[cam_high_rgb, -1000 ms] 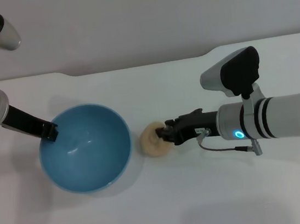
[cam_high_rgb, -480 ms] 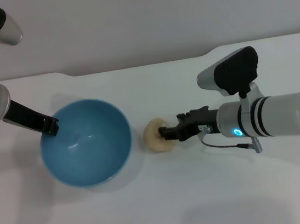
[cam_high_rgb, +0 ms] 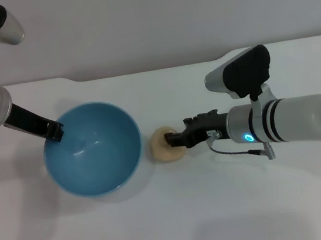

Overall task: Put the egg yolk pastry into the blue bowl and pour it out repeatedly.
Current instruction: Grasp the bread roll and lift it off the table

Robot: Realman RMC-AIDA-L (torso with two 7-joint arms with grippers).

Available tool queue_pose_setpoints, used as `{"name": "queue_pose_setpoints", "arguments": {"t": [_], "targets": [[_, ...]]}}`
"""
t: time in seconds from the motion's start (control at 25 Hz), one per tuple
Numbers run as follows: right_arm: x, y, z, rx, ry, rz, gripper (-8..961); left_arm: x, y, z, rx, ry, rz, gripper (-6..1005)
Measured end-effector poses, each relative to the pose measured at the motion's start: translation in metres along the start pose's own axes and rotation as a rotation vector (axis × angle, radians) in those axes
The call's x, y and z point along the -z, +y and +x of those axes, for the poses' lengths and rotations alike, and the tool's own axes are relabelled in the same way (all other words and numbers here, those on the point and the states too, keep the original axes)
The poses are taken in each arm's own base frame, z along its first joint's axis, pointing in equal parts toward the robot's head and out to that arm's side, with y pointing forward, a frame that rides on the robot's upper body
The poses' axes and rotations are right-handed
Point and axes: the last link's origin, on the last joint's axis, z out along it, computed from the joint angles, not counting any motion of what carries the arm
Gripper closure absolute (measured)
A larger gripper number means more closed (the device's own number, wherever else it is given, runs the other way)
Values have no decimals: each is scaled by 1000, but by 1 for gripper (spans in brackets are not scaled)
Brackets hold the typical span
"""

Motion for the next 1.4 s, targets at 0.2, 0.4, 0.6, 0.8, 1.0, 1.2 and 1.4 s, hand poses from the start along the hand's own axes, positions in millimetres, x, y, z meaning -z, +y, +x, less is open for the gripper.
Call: {"name": "queue_pose_setpoints", "arguments": {"t": [0.2,0.4,0.6,0.8,1.0,1.2,1.4], "targets": [[-1,4,4,8,19,-14,351,-1,0,0,3,-1,-2,985],[-1,6,8,4,25,-18,352,-1,1,-1,3,-1,-4,985],[-1,6,10,-1,30,-20,352,-1,1,-1,3,-2,-4,986],[-1,6,11,-8,35,-23,384,-1,1,-1,4,-3,-5,986],[-1,7,12,-5,38,-23,608,-1,1,-2,5,-4,-5,985],[-1,7,13,1,43,-24,681,-2,0,-3,8,-5,-3,985],[-1,9,12,6,38,-31,746,-1,-1,-3,6,-4,0,986]]}}
